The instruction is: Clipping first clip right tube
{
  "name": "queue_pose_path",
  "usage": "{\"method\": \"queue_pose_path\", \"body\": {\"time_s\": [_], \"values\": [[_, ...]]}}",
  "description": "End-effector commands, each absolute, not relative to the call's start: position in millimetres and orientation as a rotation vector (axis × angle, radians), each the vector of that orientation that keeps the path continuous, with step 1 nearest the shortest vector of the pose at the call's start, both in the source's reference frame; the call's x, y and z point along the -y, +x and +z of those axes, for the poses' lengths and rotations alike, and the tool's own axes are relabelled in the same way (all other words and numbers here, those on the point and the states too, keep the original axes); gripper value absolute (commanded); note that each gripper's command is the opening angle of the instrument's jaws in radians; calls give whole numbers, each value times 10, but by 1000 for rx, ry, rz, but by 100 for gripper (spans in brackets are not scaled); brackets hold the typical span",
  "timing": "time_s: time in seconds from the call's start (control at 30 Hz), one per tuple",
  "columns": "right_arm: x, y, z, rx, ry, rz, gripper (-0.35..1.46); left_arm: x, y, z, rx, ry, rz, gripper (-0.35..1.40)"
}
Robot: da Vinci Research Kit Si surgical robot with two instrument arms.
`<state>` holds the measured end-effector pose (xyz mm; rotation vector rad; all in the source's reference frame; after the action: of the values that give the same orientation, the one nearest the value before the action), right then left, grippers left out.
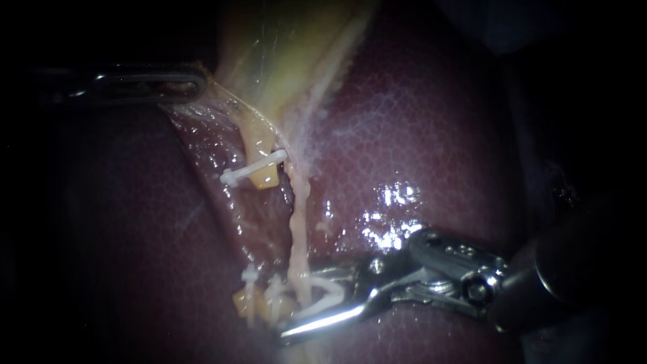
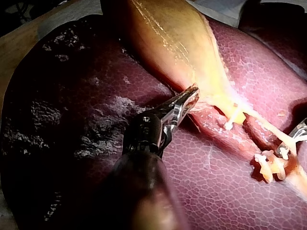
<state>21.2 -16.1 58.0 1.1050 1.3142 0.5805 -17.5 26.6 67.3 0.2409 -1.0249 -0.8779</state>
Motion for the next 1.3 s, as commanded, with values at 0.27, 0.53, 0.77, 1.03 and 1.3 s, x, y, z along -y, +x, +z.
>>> {"method": "queue_pose_path", "body": {"time_s": [0.27, 0.53, 0.77, 1.03, 1.3], "values": [[159, 208, 589, -1313, 1125, 566, 36, -266, -175, 675, 1022, 242, -877, -35], [158, 204, 597, -1312, 1138, 546, 12, -266, -175, 675, 1022, 242, -877, -35], [157, 203, 598, -1313, 1134, 551, -19, -266, -175, 675, 1022, 242, -877, -35], [153, 202, 606, -1289, 1085, 528, -35, -266, -175, 675, 1018, 240, -878, -35], [150, 202, 611, -1283, 1073, 516, -35, -266, -175, 675, 1018, 241, -878, -35]]}}
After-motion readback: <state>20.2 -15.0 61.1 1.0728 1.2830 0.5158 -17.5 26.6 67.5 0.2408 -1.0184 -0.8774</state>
